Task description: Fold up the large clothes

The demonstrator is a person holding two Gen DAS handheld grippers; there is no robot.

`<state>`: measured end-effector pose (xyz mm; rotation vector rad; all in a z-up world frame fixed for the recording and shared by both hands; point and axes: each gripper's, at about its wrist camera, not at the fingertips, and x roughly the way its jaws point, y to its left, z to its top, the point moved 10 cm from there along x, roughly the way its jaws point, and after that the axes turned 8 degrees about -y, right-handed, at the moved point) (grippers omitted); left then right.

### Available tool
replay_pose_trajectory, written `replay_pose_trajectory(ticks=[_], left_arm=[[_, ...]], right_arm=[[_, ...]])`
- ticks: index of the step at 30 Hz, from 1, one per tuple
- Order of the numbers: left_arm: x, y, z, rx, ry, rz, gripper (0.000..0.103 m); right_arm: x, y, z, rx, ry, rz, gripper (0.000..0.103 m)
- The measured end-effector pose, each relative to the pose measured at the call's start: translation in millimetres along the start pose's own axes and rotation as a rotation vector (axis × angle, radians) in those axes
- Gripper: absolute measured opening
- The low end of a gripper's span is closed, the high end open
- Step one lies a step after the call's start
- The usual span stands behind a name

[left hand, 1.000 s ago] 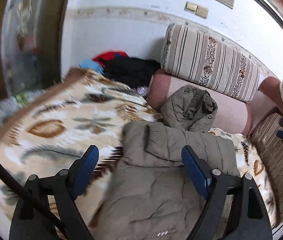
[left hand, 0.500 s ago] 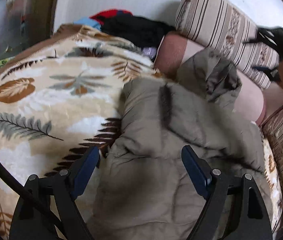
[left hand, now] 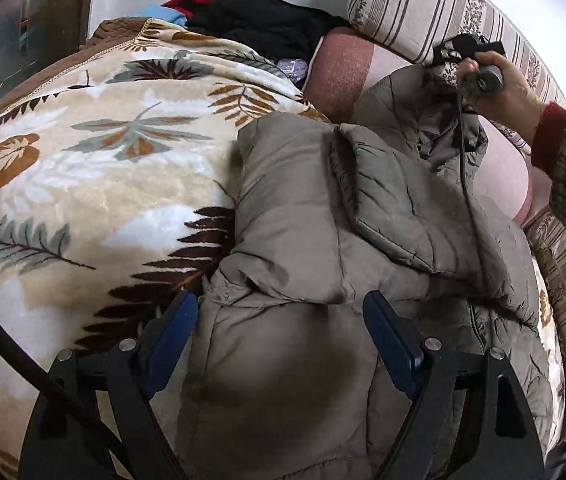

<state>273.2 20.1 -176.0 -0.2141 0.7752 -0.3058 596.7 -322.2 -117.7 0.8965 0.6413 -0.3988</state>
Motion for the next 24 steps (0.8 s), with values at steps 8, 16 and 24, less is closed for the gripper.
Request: replay_pose_trajectory(ticks=[8,16,24], left_arm=[[-9,1,4,-0.012,-0.026,-0.009,0.084],[-17,9,6,-0.051,-0.03,-0.014,0.084],[-27,21,10,-0.104,-0.045,-0.012,0.084]], right_arm=[[-112,16,-41,-0.267,-0.026,0.072,0.007],[-272,-3,-163,-0.484,0.018,0.148,0.006],[-274,-96,-282,-0.447,0.177,0.075,0.006]])
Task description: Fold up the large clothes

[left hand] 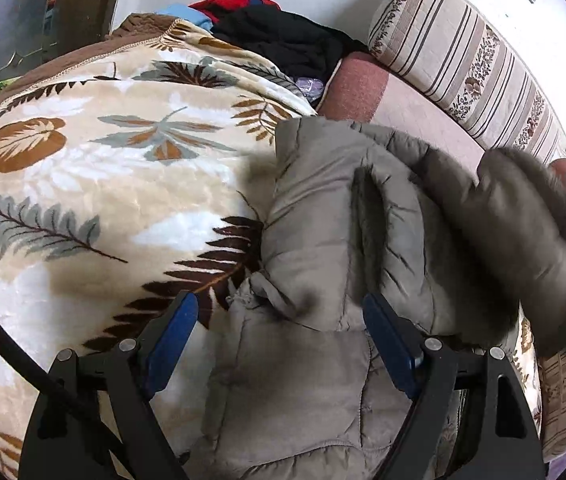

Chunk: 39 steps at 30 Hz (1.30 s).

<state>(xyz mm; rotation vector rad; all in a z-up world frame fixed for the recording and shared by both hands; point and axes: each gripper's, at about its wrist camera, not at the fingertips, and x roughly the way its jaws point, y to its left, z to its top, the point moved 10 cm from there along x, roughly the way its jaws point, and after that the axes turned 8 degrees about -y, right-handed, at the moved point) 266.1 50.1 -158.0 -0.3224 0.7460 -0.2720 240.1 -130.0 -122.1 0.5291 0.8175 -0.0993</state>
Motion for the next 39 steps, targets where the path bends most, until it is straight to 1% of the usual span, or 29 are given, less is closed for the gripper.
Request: replay_pose_trajectory(ticks=[1,3,7,9,10,11,12,14,15,16,18,20,21,22,23,24,25,27,28,31,32,33,34,36,38,39], left_arm=[[-1,1,1,0.003,-0.005,0.009,0.084],[-2,2,1,0.008,-0.01,0.014,0.084],[-3,4,3,0.013,-0.017,0.02,0.084],[-3,3,5,0.019,-0.022,0.017,0.084],[-2,3,5,0.025,-0.022,0.021,0.084],[-1,3,5,0.03,-0.019,0.029,0.084],[-1,4,5,0.031,-0.016,0.032,0.084],[-2,6,6,0.017,-0.016,0.026,0.084],[-3,6,6,0.014,-0.019,0.023,0.084],[-4,6,7,0.014,-0.023,0.024,0.084],[-5,6,7,0.021,-0.027,0.03,0.084],[-6,4,7,0.031,-0.031,0.036,0.084],[-6,4,7,0.034,-0.032,0.038,0.084],[-6,4,6,0.036,-0.032,0.039,0.084],[-5,3,6,0.038,-0.03,0.038,0.084],[-5,2,5,0.039,-0.029,0.038,0.084],[-4,2,4,0.044,-0.026,0.041,0.084],[-2,2,2,0.053,-0.021,0.046,0.084],[-1,2,1,0.057,-0.018,0.05,0.084],[2,2,0,0.064,-0.01,0.057,0.084],[3,1,0,0.064,-0.008,0.056,0.084],[3,1,0,0.065,-0.008,0.054,0.084],[3,-1,0,0.07,-0.008,0.051,0.084],[3,-4,0,0.082,-0.008,0.047,0.084],[1,-10,-2,0.089,-0.005,0.031,0.084],[0,-12,-3,0.092,-0.004,0.025,0.084]], right_arm=[[16,-9,-7,0.014,0.019,-0.016,0.006],[48,-23,-7,0.034,0.042,-0.043,0.006],[89,-36,-9,0.017,0.075,-0.101,0.006],[99,-36,-15,0.005,0.1,-0.095,0.006],[104,-39,-16,-0.001,0.11,-0.103,0.009],[105,-42,-17,-0.008,0.108,-0.116,0.013],[101,-43,-18,-0.017,0.092,-0.123,0.015],[90,-38,-21,-0.058,0.07,-0.12,0.03],[80,-34,-23,-0.101,0.061,-0.116,0.048],[70,-30,-25,-0.134,0.05,-0.116,0.059],[43,-23,-26,-0.198,0.024,-0.113,0.059],[10,-17,-11,-0.233,-0.049,-0.113,0.059],[-3,-15,2,-0.246,-0.103,-0.127,0.059],[-18,-15,23,-0.259,-0.177,-0.158,0.059],[-25,-16,38,-0.263,-0.227,-0.188,0.059],[-26,-17,51,-0.263,-0.26,-0.215,0.059],[-20,-23,67,-0.255,-0.274,-0.238,0.059],[10,-28,82,-0.221,-0.247,-0.263,0.059],[32,-40,83,-0.193,-0.203,-0.282,0.059],[88,-67,66,-0.149,-0.052,-0.315,0.059],[94,-76,62,-0.161,-0.032,-0.334,0.059],[92,-77,62,-0.178,-0.044,-0.349,0.058],[82,-73,63,-0.185,-0.079,-0.346,0.058],[59,-60,64,-0.18,-0.123,-0.306,0.058],[28,-43,62,-0.178,-0.167,-0.248,0.058],[20,-36,61,-0.181,-0.183,-0.225,0.058]])
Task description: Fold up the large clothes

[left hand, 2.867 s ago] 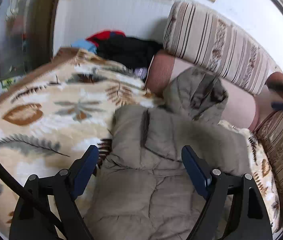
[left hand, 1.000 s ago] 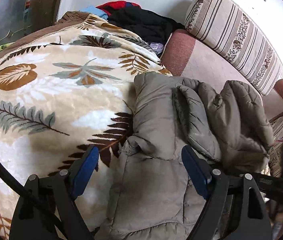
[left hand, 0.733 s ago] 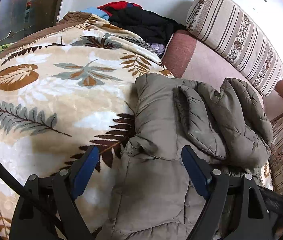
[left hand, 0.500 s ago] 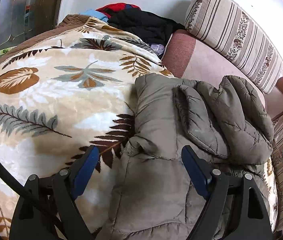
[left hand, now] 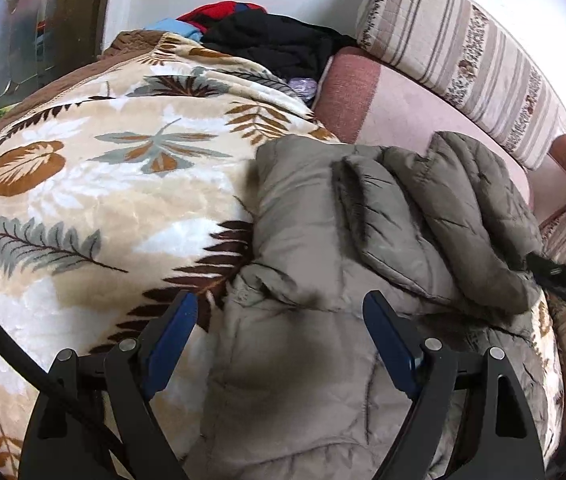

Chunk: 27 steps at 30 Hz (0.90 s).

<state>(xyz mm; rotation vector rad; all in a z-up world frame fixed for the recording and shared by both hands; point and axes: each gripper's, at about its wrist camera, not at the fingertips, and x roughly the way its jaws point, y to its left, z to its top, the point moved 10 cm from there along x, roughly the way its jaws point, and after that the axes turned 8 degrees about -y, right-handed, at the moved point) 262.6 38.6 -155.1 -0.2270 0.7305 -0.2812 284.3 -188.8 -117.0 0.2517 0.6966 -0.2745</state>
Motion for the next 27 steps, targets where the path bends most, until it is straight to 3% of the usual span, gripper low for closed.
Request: replay_pose_trajectory(ticks=[3,8,12,16,21,27], left_arm=[[-8,-5,-5,0.03,-0.012,0.018,0.084],[-45,-12,-29,0.005,0.05,0.047,0.084],[-113,-25,-58,0.006,0.04,0.034,0.084],[-155,-50,-91,0.103,0.03,0.069,0.084],[-157,-91,-102,0.142,0.064,0.005,0.084],[-164,-121,-103,0.182,0.05,-0.026,0.084]], right_arm=[[-6,15,-6,-0.014,0.021,0.047,0.059],[-2,-8,-66,-0.015,0.202,0.018,0.057],[-75,-38,-119,-0.033,0.164,0.068,0.057],[-130,-80,-158,-0.108,0.084,-0.033,0.058],[-163,-103,-160,-0.091,0.031,-0.068,0.058],[-188,-121,-147,-0.061,-0.05,-0.091,0.067]])
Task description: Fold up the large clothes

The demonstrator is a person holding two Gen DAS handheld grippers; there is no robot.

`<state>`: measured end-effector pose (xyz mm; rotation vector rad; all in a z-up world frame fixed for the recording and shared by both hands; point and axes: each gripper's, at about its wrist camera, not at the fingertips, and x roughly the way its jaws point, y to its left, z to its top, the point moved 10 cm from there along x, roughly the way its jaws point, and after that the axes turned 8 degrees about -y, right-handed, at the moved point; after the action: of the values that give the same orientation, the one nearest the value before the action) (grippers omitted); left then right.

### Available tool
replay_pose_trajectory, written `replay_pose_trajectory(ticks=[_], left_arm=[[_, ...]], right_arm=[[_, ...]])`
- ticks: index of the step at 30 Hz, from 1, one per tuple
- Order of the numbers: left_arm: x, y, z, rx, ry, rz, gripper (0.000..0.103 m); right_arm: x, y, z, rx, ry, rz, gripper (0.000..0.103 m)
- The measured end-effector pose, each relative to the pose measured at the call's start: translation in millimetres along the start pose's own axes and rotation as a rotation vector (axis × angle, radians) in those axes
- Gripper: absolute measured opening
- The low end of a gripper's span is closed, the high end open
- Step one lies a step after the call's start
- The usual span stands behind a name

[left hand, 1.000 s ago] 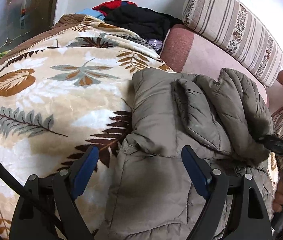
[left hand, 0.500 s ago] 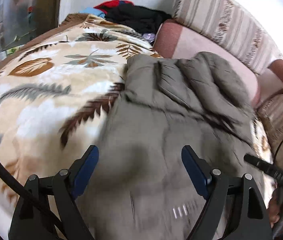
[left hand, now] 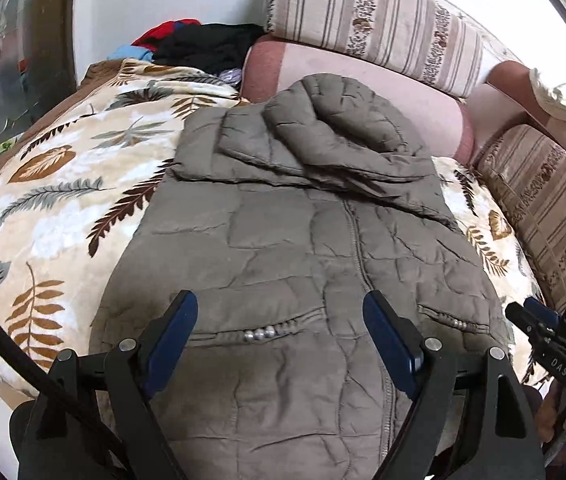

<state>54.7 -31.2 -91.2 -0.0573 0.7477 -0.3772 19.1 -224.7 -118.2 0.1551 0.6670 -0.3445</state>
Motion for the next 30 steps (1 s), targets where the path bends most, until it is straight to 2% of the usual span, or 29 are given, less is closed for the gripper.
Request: replay_pose_trajectory(ticks=[7,11,16,22,30], left_arm=[[15,-8,-12,-0.003,0.057,-0.009,0.084],[26,-21,-21,0.0,0.092,-0.034,0.084],[39,-48,-35,0.043,0.137,-0.071,0.084],[35,-61,-37,0.088,0.129,-0.077,0.084],[41,-53,-39,0.066,0.138,-0.071,0.084]], right_arm=[[-12,-10,-5,0.016,-0.006,-0.031,0.067],[-35,-34,-14,0.039,-0.024,-0.082,0.069],[-45,-67,-37,0.095,0.006,-0.139,0.07],[-42,-76,-40,0.131,0.011,-0.134,0.07],[-32,-70,-46,0.121,0.037,-0.12,0.07]])
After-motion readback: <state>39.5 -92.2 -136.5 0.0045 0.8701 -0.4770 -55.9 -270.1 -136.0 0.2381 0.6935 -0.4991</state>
